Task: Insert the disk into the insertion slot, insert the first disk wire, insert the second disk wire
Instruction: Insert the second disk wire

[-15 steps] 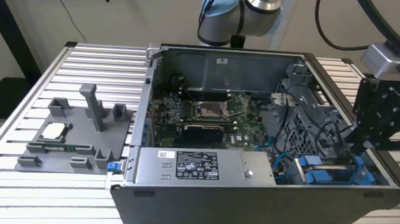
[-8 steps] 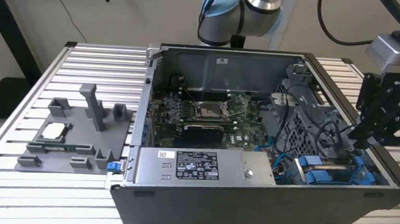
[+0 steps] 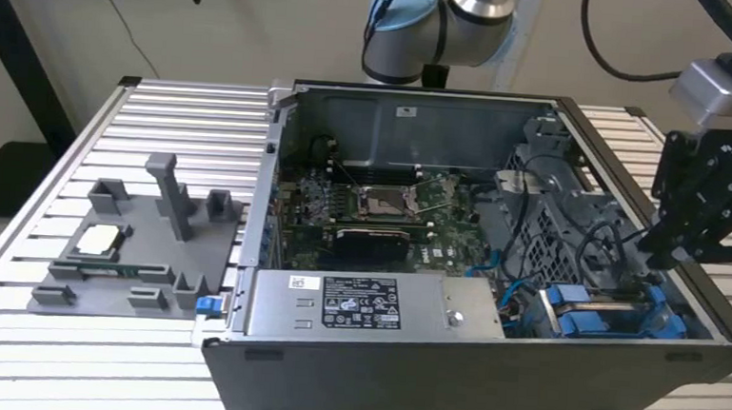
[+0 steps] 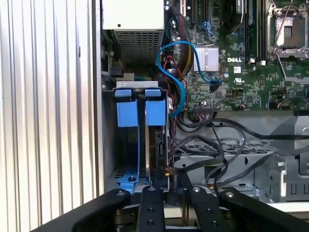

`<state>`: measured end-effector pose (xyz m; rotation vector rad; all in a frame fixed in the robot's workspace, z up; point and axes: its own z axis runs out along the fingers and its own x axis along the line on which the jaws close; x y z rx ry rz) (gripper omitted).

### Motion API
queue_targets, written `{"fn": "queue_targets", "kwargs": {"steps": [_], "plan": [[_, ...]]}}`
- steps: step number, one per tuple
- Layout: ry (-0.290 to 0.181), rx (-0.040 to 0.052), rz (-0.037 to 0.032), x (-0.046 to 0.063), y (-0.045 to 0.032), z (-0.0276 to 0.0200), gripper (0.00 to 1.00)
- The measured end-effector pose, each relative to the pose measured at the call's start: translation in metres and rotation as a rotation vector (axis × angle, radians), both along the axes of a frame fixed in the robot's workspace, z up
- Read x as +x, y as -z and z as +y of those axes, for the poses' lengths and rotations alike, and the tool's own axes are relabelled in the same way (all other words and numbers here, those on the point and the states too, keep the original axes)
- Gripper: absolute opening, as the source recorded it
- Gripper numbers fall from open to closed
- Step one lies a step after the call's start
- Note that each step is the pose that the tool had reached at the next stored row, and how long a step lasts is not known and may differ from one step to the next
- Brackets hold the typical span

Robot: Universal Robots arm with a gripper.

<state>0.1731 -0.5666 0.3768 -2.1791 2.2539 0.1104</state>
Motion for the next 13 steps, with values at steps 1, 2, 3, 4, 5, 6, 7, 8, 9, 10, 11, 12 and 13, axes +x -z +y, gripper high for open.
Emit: {"fn": "queue_targets", "kwargs": {"steps": [1,2,3,4,5,6,7,8,9,10,11,12,13], "plan": [[0.0,-0.0003,0.0006,0.001,-0.0001,0.0008,0.27],[0.0,-0.0011,0.0014,0.002,-0.0004,0.0015,0.27],[0.0,-0.0023,0.0024,0.002,-0.0007,0.0022,0.27],[0.0,-0.0033,0.0038,0.003,-0.0013,0.0026,0.27],[0.0,-0.0038,0.0048,0.004,-0.0019,0.0029,0.27],[0.0,-0.0042,0.0054,0.005,-0.0024,0.0035,0.27],[0.0,-0.0049,0.0058,0.006,-0.0029,0.0042,0.27],[0.0,-0.005,0.0059,0.007,-0.003,0.0054,0.27],[0.0,-0.0052,0.006,0.008,-0.0031,0.007,0.27],[0.0,-0.0052,0.006,0.01,-0.0031,0.0088,0.27],[0.0,-0.0051,0.006,0.012,-0.0031,0.0105,0.27],[0.0,-0.0051,0.006,0.013,-0.0031,0.0119,0.27],[0.0,-0.0052,0.0061,0.014,-0.0034,0.013,0.27]]}}
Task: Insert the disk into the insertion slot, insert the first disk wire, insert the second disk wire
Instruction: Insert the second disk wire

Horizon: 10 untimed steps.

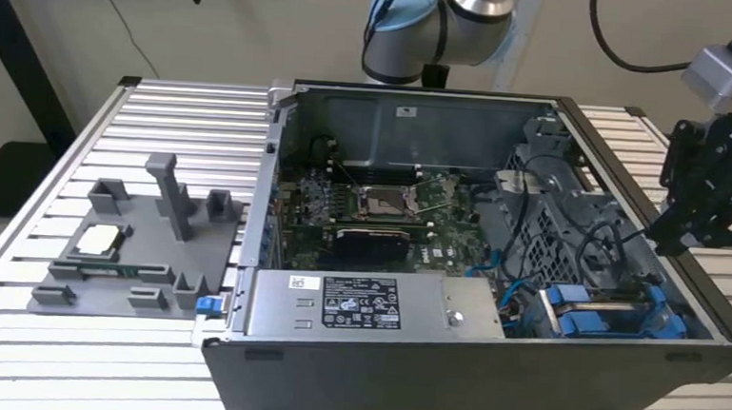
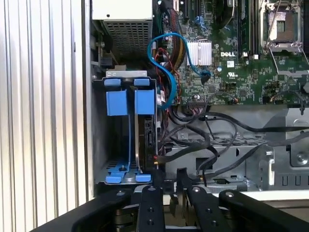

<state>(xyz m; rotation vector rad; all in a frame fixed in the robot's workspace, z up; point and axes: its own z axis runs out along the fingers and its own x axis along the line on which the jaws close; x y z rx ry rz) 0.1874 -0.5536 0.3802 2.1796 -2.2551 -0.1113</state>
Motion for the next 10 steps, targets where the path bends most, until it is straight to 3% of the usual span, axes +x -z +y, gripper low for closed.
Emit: {"fn": "queue_targets", "kwargs": {"steps": [4,10], "plan": [[0.0,0.0,0.0011,0.007,-0.0006,0.0028,0.27],[0.0,0.0002,0.0013,0.018,-0.0002,0.003,0.27]]}}
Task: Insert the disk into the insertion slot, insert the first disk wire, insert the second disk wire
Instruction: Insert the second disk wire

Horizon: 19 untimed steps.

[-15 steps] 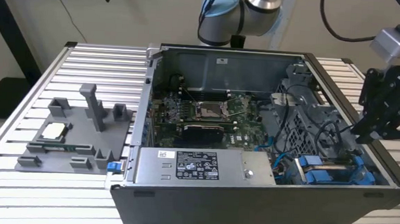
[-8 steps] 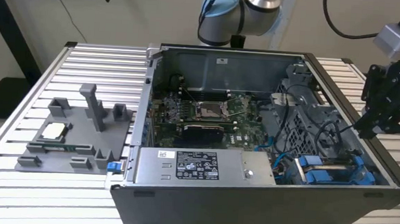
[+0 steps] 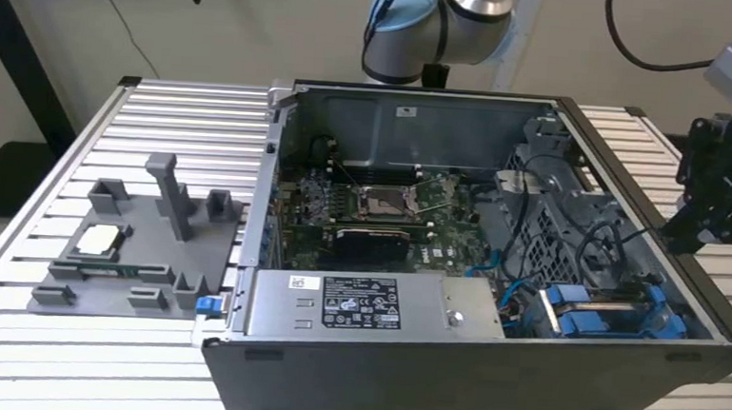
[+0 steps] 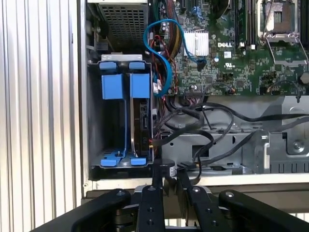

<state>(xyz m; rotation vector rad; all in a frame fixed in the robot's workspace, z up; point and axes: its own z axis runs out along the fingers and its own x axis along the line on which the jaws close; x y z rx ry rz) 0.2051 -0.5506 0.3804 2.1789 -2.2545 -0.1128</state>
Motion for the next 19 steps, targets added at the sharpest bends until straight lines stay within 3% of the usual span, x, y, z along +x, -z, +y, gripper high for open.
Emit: {"fn": "queue_targets", "kwargs": {"steps": [5,9,13,16,19], "plan": [[0.0,-0.0001,0.0009,0.002,0.0052,0.0,0.27],[0.0,-0.0014,0.0115,0.005,0.0055,0.0,0.27],[0.0,-0.0069,0.0281,0.011,0.0055,0.0,0.27],[0.0,-0.0097,0.0483,0.015,0.0055,0.0,0.27],[0.0,-0.0135,0.0731,0.016,0.0055,0.0,0.27]]}}
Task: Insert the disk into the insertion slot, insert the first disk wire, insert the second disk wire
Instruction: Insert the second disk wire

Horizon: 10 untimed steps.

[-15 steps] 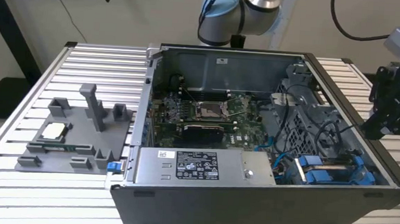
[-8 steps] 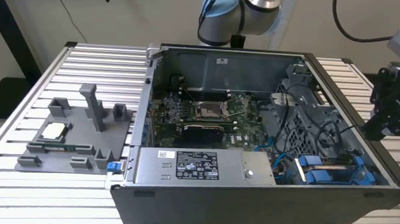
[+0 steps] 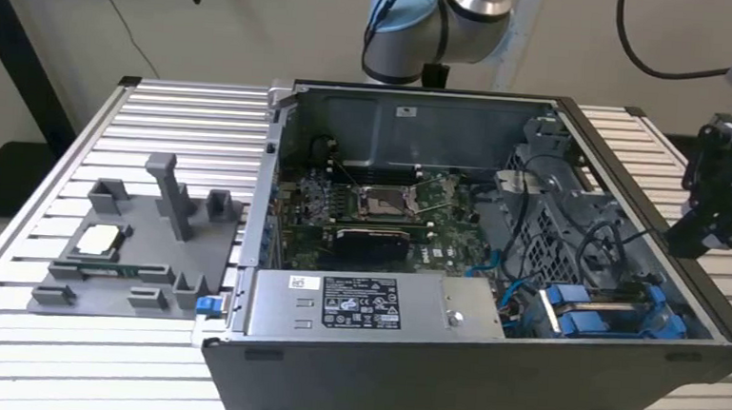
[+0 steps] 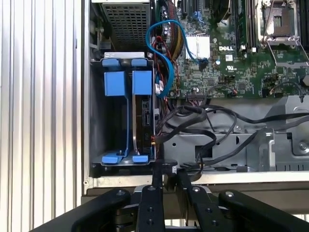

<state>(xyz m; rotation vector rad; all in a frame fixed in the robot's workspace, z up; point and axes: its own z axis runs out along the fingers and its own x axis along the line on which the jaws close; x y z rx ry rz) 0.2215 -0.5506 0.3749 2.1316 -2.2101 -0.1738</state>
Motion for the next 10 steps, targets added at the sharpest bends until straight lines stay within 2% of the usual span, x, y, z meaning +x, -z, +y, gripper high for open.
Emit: {"fn": "queue_targets", "kwargs": {"steps": [1,2,10], "plan": [[0.0,-0.0009,0.0044,0.0002,0.0,0.0,0.27],[0.0,-0.0012,0.0058,0.0004,0.0,-0.0001,0.27],[0.0,-0.0011,0.006,0.0006,0.0,-0.0001,0.27]]}}
